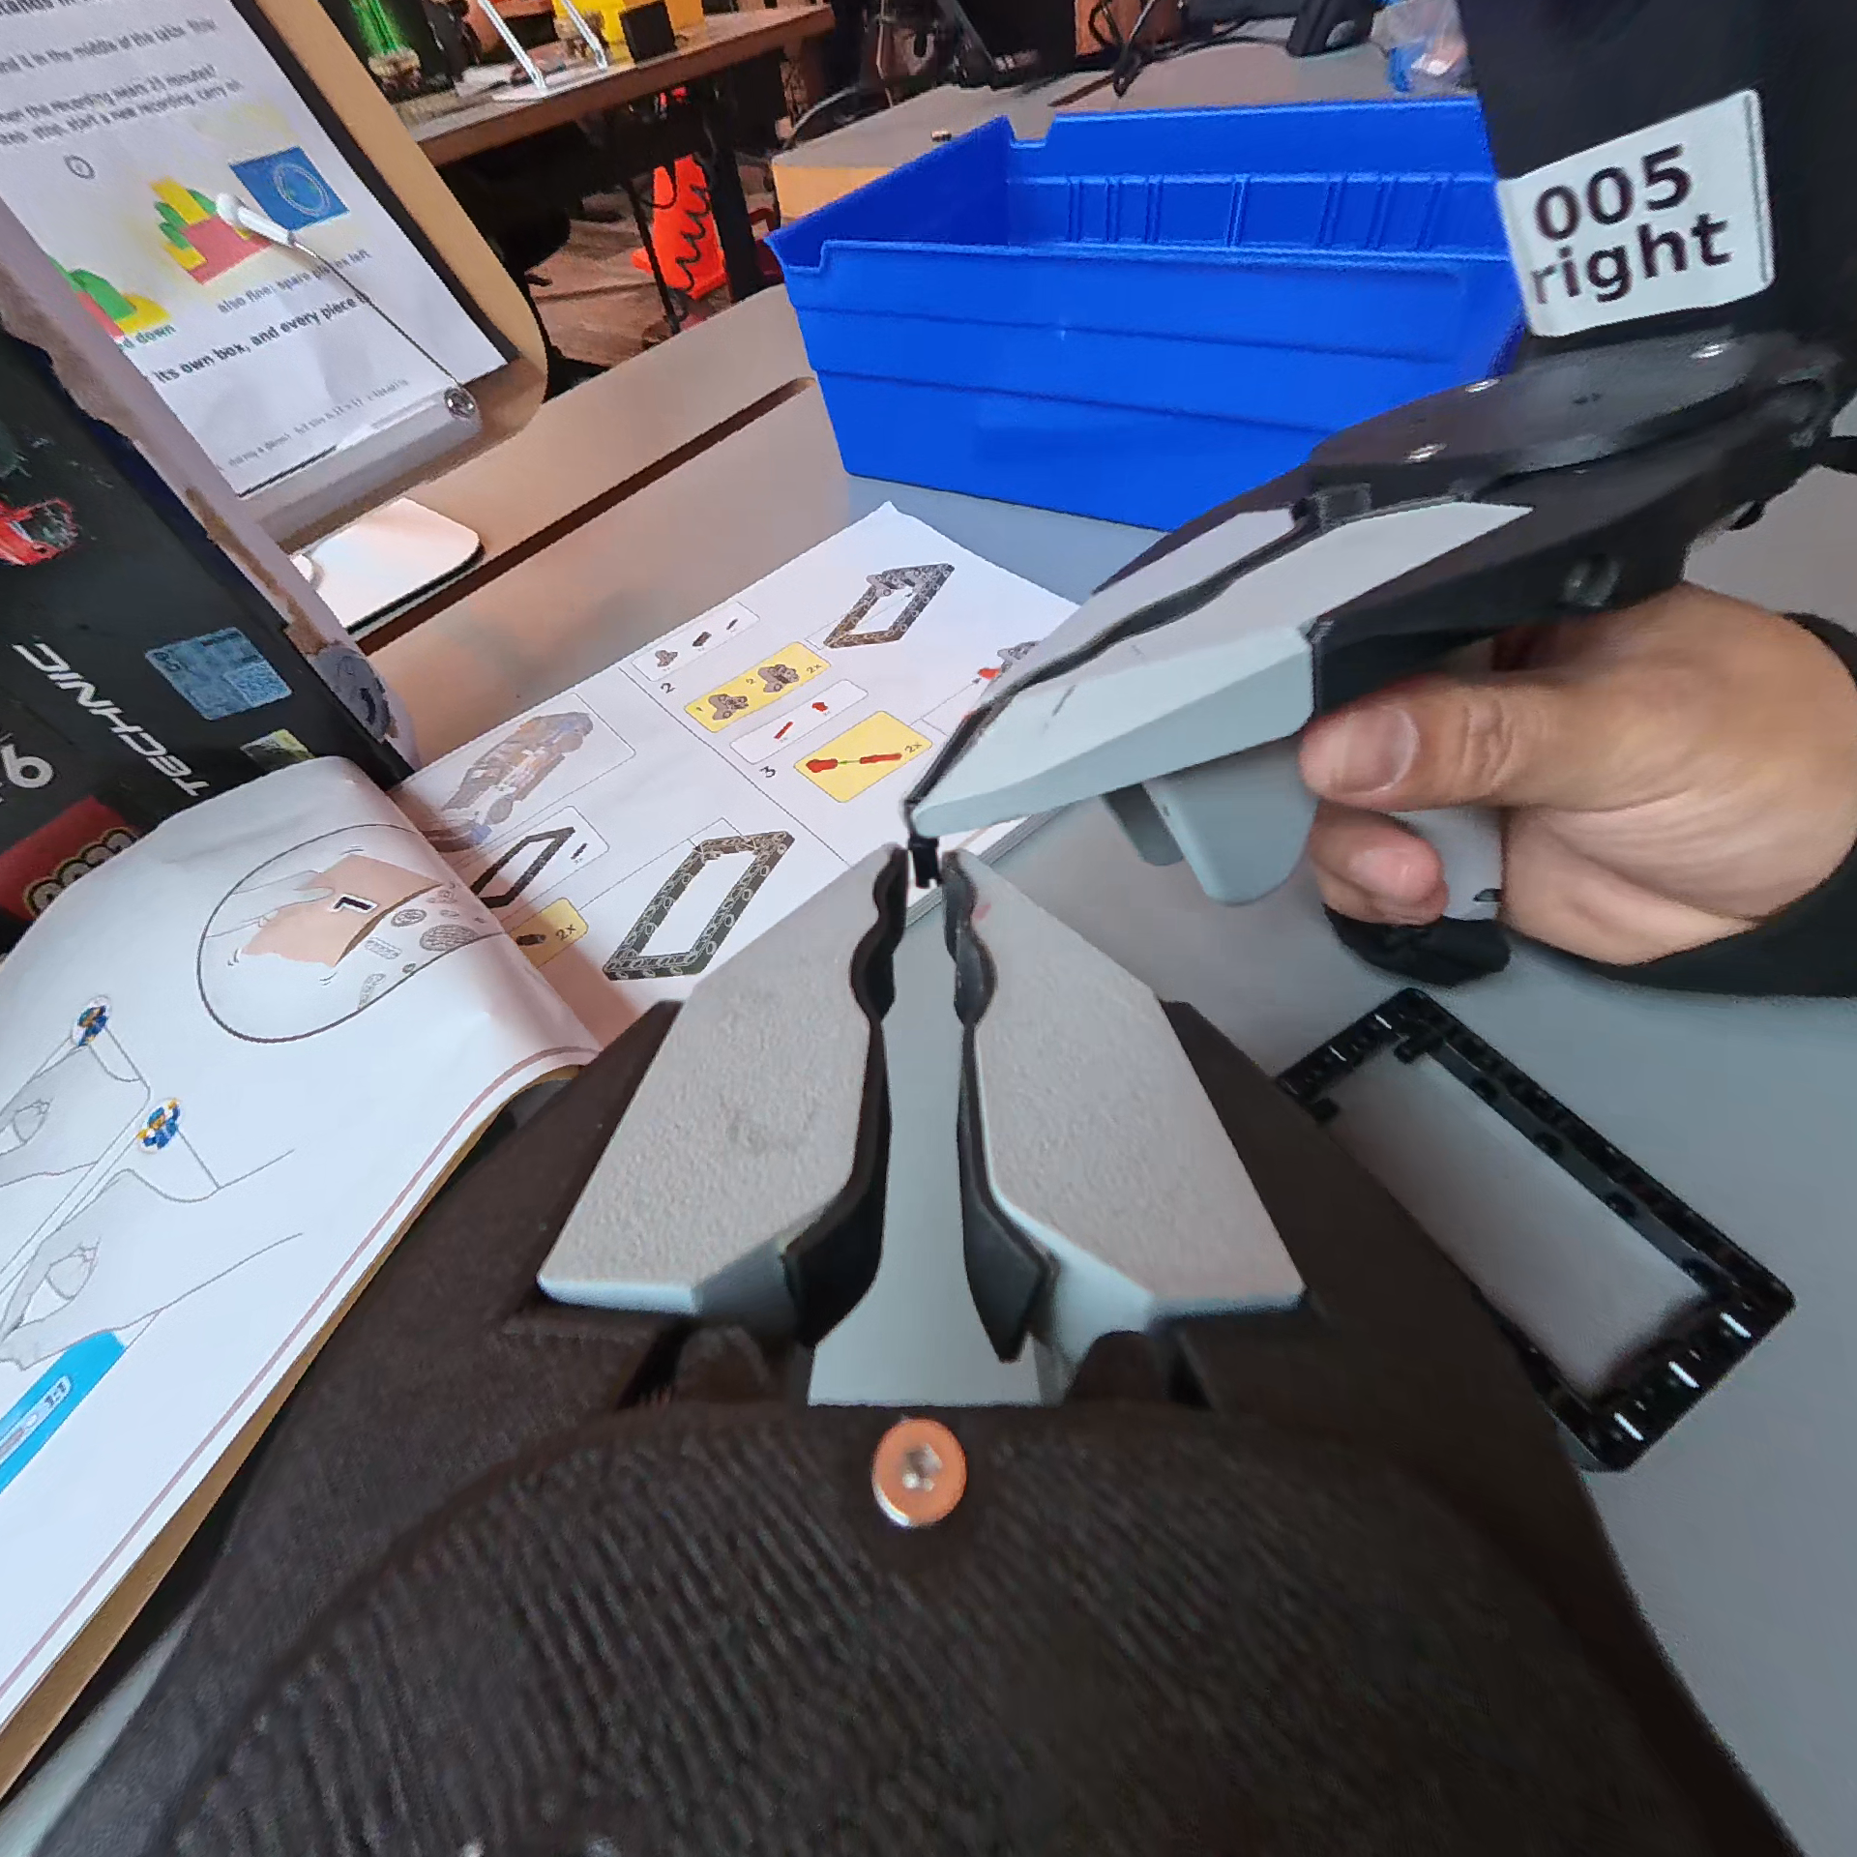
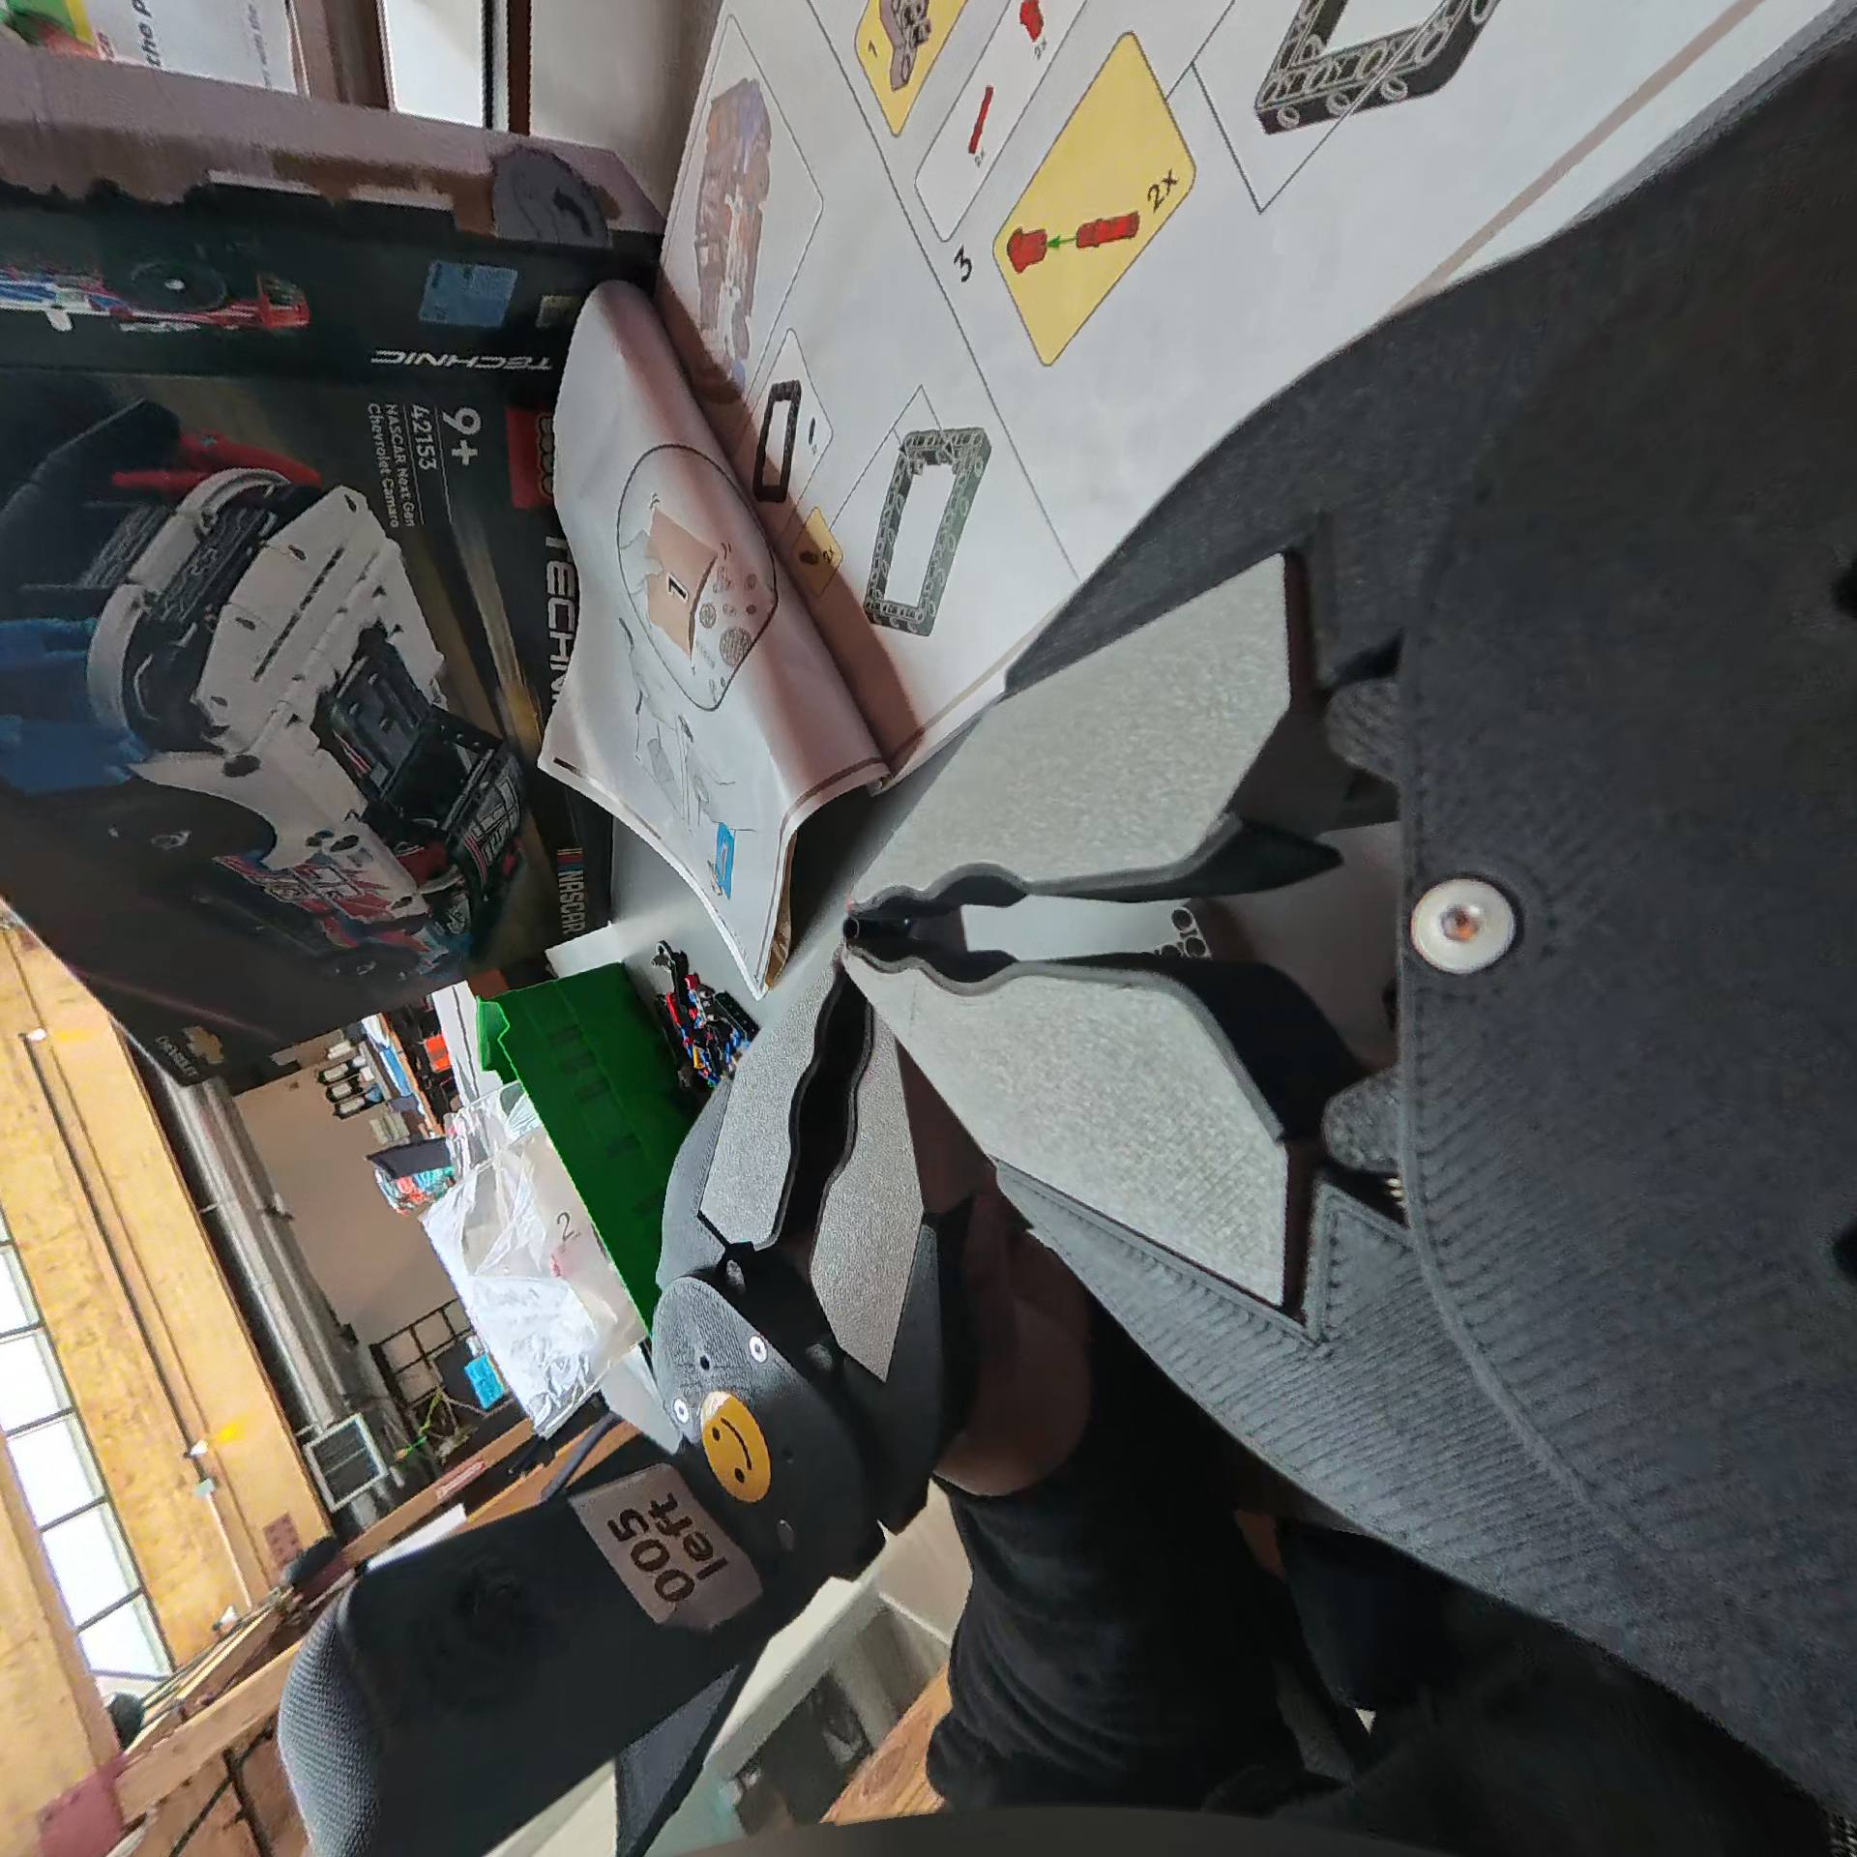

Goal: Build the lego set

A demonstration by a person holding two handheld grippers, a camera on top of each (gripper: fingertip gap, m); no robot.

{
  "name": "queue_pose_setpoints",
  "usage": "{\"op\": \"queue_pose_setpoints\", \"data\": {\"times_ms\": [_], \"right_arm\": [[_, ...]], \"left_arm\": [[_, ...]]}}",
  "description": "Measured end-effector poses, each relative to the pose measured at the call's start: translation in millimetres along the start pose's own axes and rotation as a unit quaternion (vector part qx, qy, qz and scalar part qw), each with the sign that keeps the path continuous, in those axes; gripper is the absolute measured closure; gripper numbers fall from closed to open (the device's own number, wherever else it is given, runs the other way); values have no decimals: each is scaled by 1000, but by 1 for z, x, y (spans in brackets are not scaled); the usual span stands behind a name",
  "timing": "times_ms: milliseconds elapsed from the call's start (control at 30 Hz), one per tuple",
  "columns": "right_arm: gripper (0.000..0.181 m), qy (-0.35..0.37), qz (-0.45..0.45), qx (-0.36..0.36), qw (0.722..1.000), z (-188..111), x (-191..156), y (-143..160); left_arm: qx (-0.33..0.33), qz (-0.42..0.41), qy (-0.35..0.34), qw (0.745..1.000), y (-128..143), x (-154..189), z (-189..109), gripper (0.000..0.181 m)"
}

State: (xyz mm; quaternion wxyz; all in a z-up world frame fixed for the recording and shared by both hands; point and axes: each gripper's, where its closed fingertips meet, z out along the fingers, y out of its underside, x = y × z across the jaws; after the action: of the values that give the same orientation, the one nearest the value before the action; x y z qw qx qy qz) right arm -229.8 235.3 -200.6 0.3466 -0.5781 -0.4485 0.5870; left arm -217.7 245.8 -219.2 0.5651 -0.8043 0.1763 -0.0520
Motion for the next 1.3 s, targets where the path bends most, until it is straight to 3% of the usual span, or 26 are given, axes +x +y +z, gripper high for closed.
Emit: {"op": "queue_pose_setpoints", "data": {"times_ms": [833,933,1100,1300], "right_arm": [[181,15,-32,4,999,-1,-3,-2],[181,-6,-29,0,1000,-1,-6,-2],[181,-99,-63,6,993,-13,-22,-14],[175,-186,-140,-3,972,-40,-29,-26]], "left_arm": [[-4,2,4,1000,0,1,-1,179],[-9,-10,30,999,1,2,-5,179],[10,-24,85,996,-5,15,-13,181],[49,-114,231,965,-17,40,-22,181]]}}
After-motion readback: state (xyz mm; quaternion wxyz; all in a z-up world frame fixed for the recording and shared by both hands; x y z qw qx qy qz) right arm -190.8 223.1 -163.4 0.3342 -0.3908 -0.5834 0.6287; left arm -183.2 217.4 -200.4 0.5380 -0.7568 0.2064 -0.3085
